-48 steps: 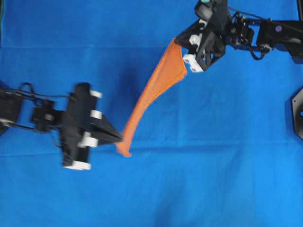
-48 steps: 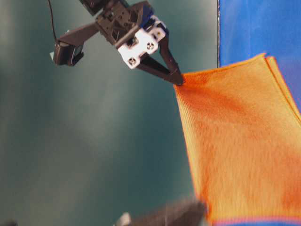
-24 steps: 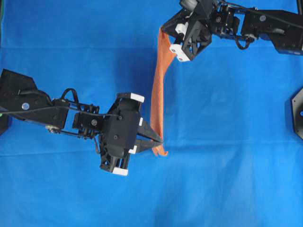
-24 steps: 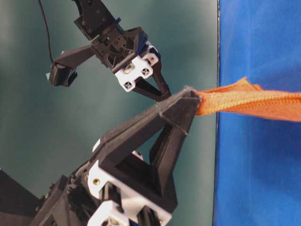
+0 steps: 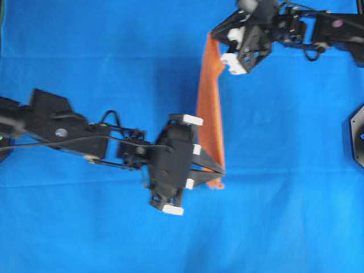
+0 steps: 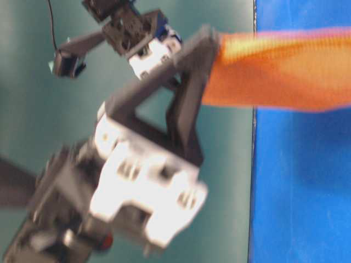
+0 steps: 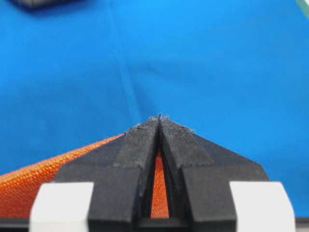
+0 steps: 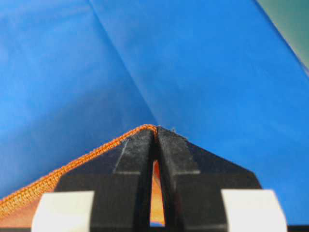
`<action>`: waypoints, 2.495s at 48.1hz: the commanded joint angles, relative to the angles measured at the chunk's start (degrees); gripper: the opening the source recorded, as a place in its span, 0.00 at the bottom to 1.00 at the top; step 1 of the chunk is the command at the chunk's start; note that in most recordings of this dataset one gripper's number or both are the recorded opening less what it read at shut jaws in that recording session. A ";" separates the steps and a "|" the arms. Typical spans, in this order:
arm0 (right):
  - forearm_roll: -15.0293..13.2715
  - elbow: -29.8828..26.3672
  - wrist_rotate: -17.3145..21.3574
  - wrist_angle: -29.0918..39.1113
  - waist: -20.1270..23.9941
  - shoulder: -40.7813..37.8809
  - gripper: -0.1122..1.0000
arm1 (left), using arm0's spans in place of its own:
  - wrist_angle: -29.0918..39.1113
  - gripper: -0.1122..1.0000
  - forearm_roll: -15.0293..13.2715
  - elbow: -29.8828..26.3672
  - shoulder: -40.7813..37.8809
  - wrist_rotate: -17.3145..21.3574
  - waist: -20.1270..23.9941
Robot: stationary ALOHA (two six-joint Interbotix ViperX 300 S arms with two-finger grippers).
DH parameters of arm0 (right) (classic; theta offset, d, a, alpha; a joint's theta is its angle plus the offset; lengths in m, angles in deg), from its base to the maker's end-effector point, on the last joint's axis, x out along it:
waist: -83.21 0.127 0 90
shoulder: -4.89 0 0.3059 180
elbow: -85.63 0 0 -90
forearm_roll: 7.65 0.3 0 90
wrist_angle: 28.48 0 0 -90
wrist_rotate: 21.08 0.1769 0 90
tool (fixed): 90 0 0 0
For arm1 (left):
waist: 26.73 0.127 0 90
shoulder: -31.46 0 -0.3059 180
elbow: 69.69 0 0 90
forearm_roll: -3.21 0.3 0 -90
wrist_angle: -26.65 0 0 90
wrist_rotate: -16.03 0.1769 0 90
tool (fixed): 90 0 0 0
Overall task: Fold the orange towel.
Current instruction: 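Swing the towel so the left gripper moves its corner toward the right, then lay the towel down vertically and open both grippers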
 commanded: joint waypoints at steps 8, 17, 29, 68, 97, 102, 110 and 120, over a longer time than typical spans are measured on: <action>-0.26 5.27 0.00 1.14 -4.13 8.53 0.12 | -1.14 0.12 -0.09 -11.43 -7.12 1.23 -1.41; -1.05 5.71 -0.62 2.55 -4.31 8.61 0.12 | -1.23 0.12 -0.18 -13.62 -10.02 1.23 -1.23; -1.49 1.05 -1.14 -2.64 -4.13 -1.14 0.12 | -2.72 0.12 -0.18 -6.33 -7.91 -1.93 -0.44; -3.60 -7.03 -0.97 -5.19 -0.18 -15.21 0.12 | -12.83 0.12 -0.53 14.41 -3.16 -11.43 0.88; -4.13 -5.62 -1.14 -7.12 0.35 -15.21 0.67 | -12.30 0.67 -0.53 14.85 -3.78 -11.07 1.67; -4.31 -5.36 -1.14 -6.50 0.44 -14.41 0.63 | -10.90 0.62 -0.53 14.85 -2.55 -10.55 1.67; -4.22 -3.25 -1.14 -6.15 0.44 -9.93 0.61 | -3.78 0.61 -0.44 15.56 3.60 -10.20 2.20; -4.31 1.32 -1.05 -6.42 1.41 -0.53 0.61 | 3.60 0.61 -0.35 18.19 13.45 -9.23 4.04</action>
